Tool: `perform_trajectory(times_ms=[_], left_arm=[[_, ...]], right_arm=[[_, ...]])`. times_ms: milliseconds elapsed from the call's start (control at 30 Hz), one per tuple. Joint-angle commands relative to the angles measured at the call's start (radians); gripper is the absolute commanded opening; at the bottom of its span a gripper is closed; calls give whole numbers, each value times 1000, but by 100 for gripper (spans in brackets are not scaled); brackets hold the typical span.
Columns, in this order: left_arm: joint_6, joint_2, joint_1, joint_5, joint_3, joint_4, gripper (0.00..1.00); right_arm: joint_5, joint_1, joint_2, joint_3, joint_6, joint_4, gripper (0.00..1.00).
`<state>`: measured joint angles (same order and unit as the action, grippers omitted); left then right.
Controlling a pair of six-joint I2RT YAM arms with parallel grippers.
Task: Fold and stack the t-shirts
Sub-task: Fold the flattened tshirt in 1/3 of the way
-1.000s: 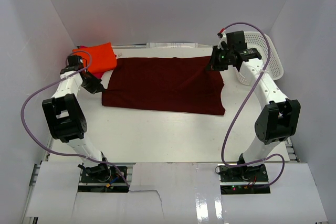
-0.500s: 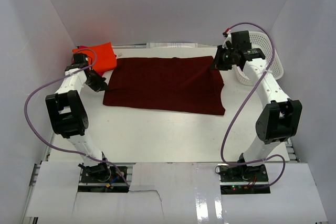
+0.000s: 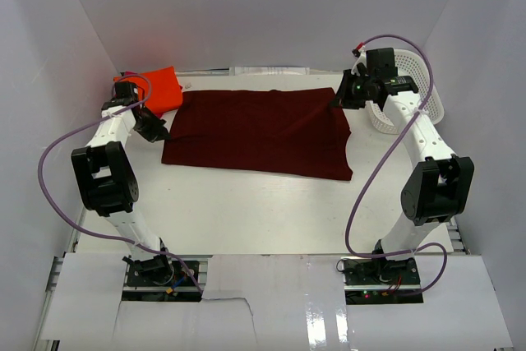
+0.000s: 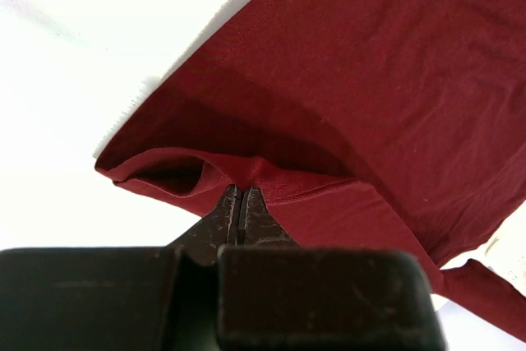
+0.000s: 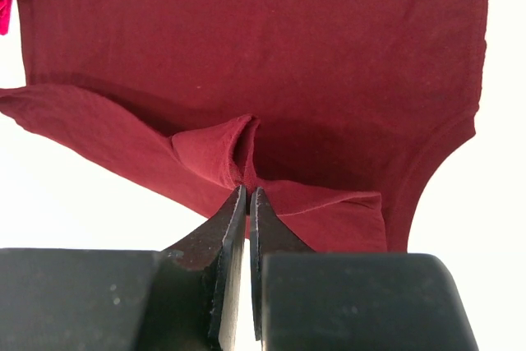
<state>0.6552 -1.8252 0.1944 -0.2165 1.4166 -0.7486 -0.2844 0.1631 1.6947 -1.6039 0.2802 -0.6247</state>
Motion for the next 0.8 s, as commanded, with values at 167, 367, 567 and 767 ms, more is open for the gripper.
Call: perform_trajectory(times_ms=[167, 367, 567, 767], left_arm=[[11, 0, 0, 23, 30, 2, 0], [11, -11, 0, 37, 21, 8, 0], [14, -28, 0, 42, 25, 11, 0], [9, -48, 0, 46, 34, 11, 0]], right_arm=[[-68, -4, 9, -19, 4, 51, 8], [-73, -4, 77, -13, 8, 71, 8], [-71, -4, 123, -19, 10, 89, 8], [-39, -4, 166, -65, 19, 82, 17]])
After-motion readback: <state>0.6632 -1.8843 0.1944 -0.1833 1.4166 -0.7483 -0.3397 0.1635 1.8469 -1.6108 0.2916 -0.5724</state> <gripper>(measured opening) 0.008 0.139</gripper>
